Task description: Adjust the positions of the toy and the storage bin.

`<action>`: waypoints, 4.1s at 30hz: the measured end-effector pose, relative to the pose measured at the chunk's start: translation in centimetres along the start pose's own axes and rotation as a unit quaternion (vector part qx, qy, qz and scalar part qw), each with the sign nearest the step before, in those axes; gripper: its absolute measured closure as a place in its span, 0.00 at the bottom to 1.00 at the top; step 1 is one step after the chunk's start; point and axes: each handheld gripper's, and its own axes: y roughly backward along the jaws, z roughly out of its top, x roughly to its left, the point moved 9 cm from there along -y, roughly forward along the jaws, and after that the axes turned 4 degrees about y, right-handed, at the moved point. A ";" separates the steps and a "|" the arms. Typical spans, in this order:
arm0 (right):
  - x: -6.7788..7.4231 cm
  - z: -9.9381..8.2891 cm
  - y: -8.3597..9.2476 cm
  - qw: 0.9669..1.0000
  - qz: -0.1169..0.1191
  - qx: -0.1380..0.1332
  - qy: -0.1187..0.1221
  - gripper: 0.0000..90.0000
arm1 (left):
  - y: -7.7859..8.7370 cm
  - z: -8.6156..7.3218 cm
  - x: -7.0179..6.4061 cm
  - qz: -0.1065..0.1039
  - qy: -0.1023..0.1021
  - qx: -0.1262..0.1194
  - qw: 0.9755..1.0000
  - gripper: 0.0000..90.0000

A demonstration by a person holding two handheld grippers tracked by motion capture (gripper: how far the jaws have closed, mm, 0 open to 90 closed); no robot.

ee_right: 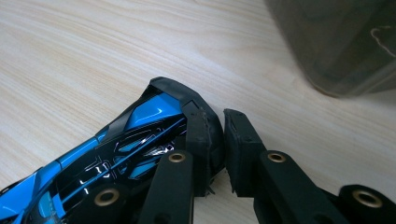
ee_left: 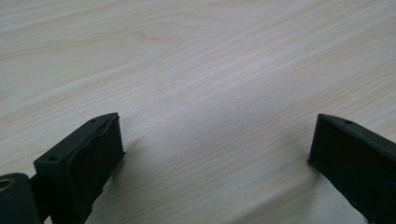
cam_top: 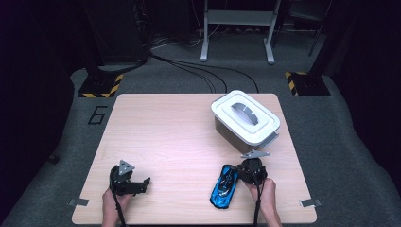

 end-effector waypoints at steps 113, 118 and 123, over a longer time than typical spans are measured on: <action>5.6 3.0 -4.1 0.996 0.021 0.083 0.036 0.26 | 0.0 0.1 0.0 0.001 0.001 -0.006 1.000 0.05; 5.6 3.3 -2.8 0.997 0.030 0.052 0.044 0.26 | 0.0 0.1 0.0 0.001 0.001 -0.006 1.000 0.05; 5.0 3.8 -0.4 0.999 0.038 0.008 0.033 0.27 | 0.0 0.1 0.0 0.001 0.001 -0.006 1.000 0.05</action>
